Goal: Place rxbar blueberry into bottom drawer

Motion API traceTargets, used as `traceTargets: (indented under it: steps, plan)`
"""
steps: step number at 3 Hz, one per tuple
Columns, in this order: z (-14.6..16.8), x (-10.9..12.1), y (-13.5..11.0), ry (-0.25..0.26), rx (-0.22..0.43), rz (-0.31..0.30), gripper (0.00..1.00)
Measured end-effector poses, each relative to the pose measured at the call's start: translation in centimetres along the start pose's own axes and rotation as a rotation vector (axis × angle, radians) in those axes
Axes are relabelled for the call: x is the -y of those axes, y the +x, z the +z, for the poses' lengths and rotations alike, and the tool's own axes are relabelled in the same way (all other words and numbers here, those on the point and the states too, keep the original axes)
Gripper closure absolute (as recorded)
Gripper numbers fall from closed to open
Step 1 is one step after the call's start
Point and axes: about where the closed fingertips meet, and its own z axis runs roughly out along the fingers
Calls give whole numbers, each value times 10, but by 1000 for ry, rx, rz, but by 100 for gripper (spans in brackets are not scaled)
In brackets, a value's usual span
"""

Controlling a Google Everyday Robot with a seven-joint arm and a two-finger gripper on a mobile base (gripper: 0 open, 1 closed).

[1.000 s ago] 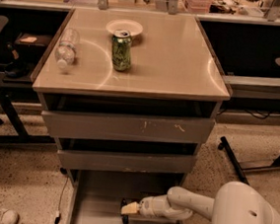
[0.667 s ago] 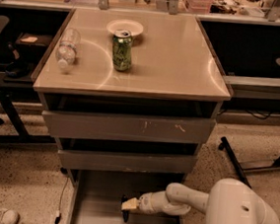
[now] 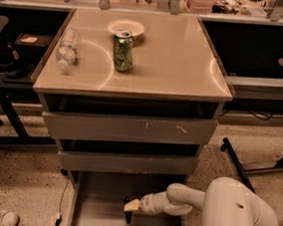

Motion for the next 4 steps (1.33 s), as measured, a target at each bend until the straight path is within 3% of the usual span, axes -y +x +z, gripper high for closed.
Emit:
traceTargets:
  steps: [3, 4]
  plan:
    - [0, 0, 0, 0, 0, 0, 13]
    - [0, 0, 0, 0, 0, 0, 0]
